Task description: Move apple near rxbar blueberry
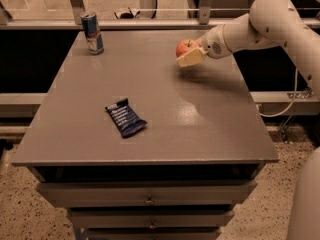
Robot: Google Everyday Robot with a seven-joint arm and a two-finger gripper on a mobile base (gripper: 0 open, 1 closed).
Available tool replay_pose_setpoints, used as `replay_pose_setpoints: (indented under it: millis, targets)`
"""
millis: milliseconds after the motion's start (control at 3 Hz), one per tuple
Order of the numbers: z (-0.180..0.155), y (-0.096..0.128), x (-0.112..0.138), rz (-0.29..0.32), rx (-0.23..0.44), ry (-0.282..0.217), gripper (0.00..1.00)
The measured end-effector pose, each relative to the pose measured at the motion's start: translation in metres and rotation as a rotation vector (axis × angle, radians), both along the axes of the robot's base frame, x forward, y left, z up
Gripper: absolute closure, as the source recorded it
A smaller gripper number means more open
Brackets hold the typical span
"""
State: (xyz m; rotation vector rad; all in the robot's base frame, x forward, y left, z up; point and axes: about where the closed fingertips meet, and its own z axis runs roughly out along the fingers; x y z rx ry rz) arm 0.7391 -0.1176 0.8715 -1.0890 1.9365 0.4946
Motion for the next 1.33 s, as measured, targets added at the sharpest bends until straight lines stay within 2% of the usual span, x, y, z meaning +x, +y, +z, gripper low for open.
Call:
replay_pose_setpoints:
  millis: [333,667,1000,1333]
  targets:
    - [-0.002,0.002,-0.003,0.009,-0.003,0.008,1.00]
    - [0.002,0.025,-0.012,0.057,0.010,0.007,1.00]
    - [0.008,0.071,-0.033,0.151,0.022,0.004,1.00]
    - [-0.005,0.116,-0.068,0.250,0.043,0.058,1.00]
